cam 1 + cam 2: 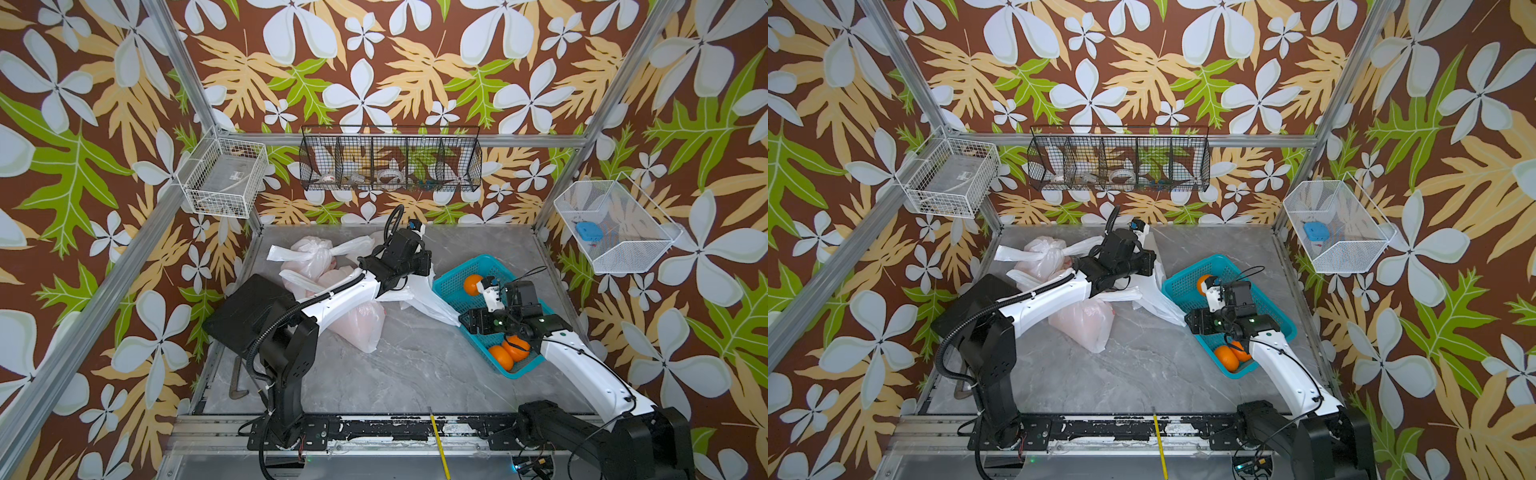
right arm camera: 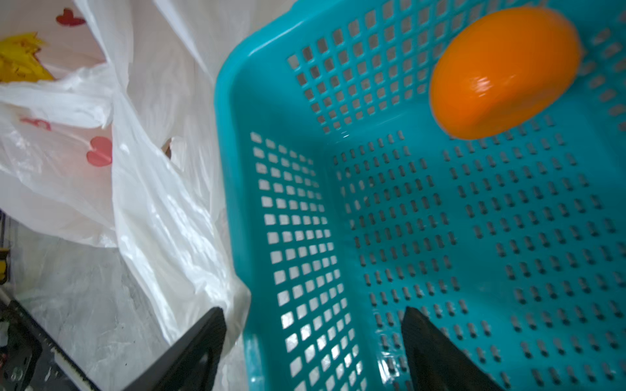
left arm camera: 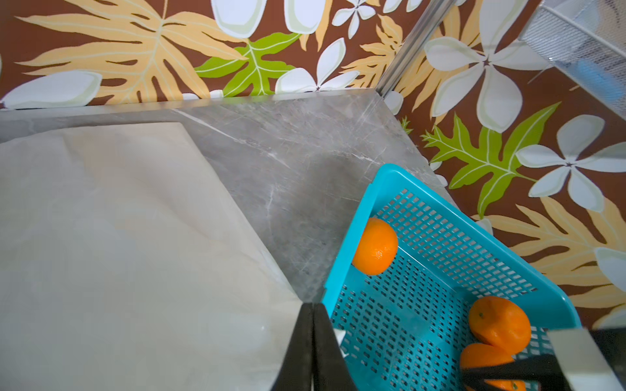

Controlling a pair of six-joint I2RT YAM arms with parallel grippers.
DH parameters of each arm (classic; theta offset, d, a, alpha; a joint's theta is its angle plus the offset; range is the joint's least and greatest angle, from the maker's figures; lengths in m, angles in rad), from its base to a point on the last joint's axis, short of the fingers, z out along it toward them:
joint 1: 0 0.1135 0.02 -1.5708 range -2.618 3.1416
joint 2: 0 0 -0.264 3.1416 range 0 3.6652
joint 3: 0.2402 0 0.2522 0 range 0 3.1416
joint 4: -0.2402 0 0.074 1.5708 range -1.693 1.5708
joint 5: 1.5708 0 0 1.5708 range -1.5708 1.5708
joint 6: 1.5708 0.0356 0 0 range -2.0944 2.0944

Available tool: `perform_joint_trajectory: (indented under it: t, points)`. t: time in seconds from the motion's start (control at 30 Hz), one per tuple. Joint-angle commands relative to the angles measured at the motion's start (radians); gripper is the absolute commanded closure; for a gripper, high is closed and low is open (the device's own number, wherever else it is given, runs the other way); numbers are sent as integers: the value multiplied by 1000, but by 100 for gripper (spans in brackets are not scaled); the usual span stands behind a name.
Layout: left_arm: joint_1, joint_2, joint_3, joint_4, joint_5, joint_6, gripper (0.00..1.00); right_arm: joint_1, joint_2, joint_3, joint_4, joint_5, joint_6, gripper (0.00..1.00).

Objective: Place the oranges into plastic bags & tie knots
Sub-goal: Move the basket to the center of the board.

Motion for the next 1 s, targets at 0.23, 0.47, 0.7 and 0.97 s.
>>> perform_joint_trajectory:
  t: [0.23,0.47,0.7,0.97]
  points:
    - [5,-25,-14,14,-28,2,100,29,28,-56,51,122,112,36]
    - [4,-109,-80,17,-43,16,100,14,62,-14,119,268,195,60]
    - [7,-223,-163,27,-26,17,100,-110,149,28,193,222,226,64]
    - [83,-388,-314,267,210,-228,100,-122,198,132,239,75,195,49]
